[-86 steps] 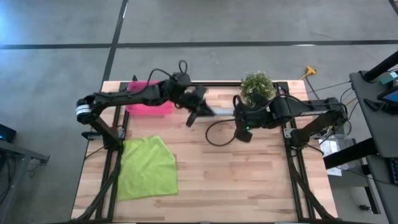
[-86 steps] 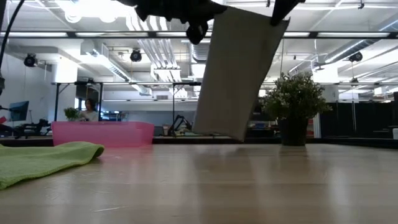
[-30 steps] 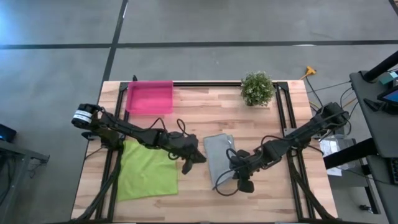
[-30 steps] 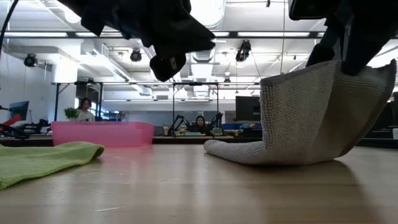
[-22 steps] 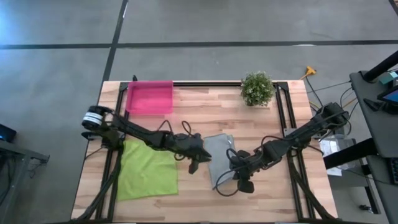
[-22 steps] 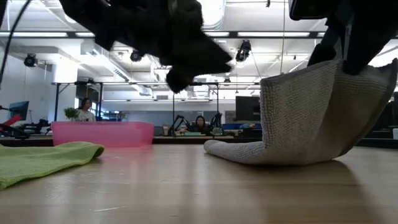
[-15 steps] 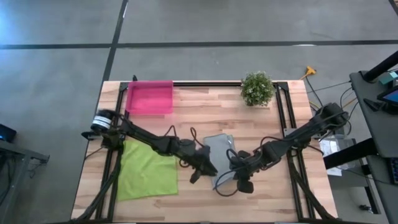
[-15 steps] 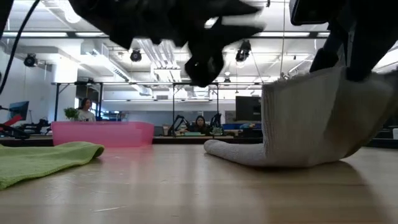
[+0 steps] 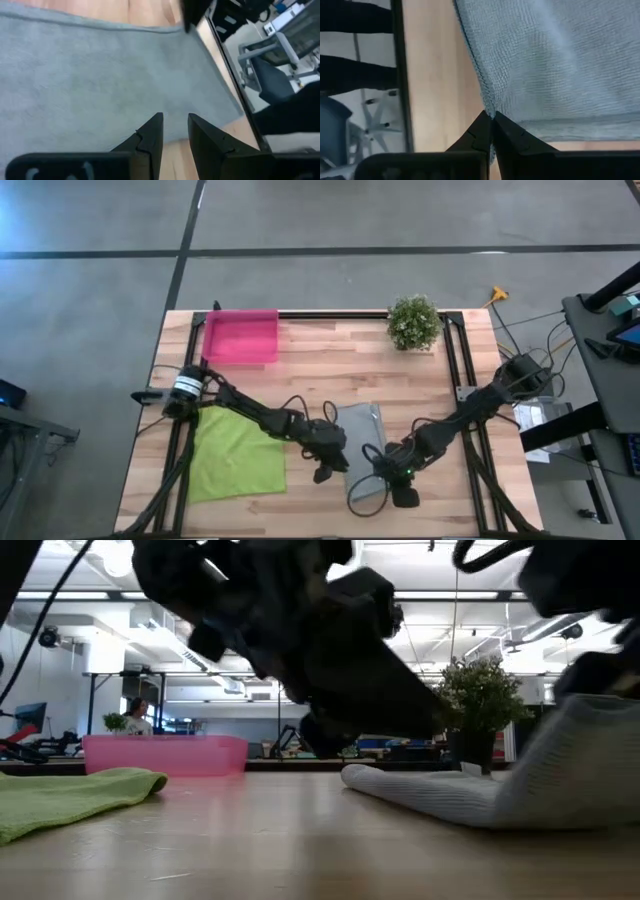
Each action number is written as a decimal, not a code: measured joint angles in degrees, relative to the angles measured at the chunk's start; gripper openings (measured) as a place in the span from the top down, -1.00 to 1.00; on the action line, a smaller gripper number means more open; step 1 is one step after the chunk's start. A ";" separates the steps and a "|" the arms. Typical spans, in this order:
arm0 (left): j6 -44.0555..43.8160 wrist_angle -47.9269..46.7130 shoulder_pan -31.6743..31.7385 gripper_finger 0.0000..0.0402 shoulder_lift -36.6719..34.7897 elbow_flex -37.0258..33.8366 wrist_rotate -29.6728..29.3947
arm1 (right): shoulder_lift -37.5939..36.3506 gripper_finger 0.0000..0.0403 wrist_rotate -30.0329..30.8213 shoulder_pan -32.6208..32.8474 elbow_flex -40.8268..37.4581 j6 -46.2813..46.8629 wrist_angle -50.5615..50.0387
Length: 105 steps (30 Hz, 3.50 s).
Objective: Roll microfiber towels into tight, uniform cylinder then place into a basket
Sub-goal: Roll the blue microfiber cloth
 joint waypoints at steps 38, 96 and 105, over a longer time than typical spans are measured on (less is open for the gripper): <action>0.74 -4.89 0.16 0.63 -6.02 4.29 -4.84 | -8.54 0.30 33.41 15.43 0.71 35.73 -6.34; 5.01 -30.60 21.48 0.11 -6.22 12.03 21.98 | 0.35 0.24 33.92 13.31 -11.47 77.69 18.49; 5.01 -30.59 21.45 0.11 -6.22 12.01 21.96 | 0.35 0.25 34.98 13.29 -11.47 76.85 19.70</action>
